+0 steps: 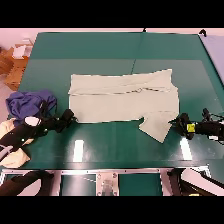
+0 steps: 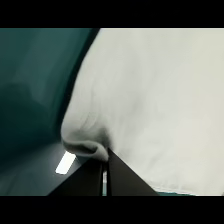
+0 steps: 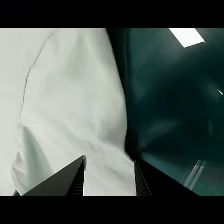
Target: Fold the shirts.
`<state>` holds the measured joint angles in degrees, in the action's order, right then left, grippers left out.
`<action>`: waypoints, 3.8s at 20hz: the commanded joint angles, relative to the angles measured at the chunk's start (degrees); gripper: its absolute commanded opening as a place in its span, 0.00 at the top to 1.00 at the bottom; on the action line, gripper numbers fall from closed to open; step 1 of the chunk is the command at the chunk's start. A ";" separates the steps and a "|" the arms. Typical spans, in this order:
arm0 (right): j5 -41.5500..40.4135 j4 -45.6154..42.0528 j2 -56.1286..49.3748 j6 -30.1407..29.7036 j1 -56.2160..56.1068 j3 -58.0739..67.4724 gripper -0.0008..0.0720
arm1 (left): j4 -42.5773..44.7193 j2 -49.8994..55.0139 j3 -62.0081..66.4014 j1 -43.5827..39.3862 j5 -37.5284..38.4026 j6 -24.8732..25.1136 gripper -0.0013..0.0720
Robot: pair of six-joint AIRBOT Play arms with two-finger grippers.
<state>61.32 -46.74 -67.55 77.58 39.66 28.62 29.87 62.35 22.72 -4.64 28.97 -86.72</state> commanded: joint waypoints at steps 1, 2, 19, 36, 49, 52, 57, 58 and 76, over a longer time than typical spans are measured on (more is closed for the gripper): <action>2.16 -1.09 -0.20 1.07 1.18 0.92 0.48 | -0.15 0.04 0.07 -0.02 0.70 1.11 0.95; 1.62 -1.05 -0.61 1.05 0.94 0.39 0.48 | -0.24 0.04 0.07 -0.02 1.11 1.29 0.95; 4.68 -15.98 2.97 8.98 -4.55 4.11 0.97 | 11.23 -0.02 0.31 0.00 15.39 -2.43 0.96; 11.58 -23.93 13.99 16.46 -9.94 11.04 0.97 | 34.95 -21.29 4.61 0.00 29.35 -20.81 0.96; 14.19 -21.16 -15.23 16.46 -21.07 50.66 0.97 | 36.96 14.29 48.22 -0.02 35.41 -14.75 0.96; 14.14 -20.94 -22.80 16.48 -22.32 57.29 0.97 | 37.07 22.03 54.40 0.00 35.39 -14.45 0.96; 14.05 -19.37 -32.79 16.48 -22.45 65.88 0.97 | 36.76 32.20 63.06 0.00 34.71 -13.22 0.95; 13.25 -18.73 -34.34 16.46 -22.45 66.77 0.97 | 36.57 33.70 64.00 0.00 33.83 -13.18 0.95; 23.23 -11.47 -38.86 4.17 -7.13 80.13 0.13 | 33.00 36.06 83.41 10.51 53.77 -6.03 0.94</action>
<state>79.94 -59.48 -106.21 86.06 28.47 111.24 62.85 98.45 104.75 4.99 76.12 -95.26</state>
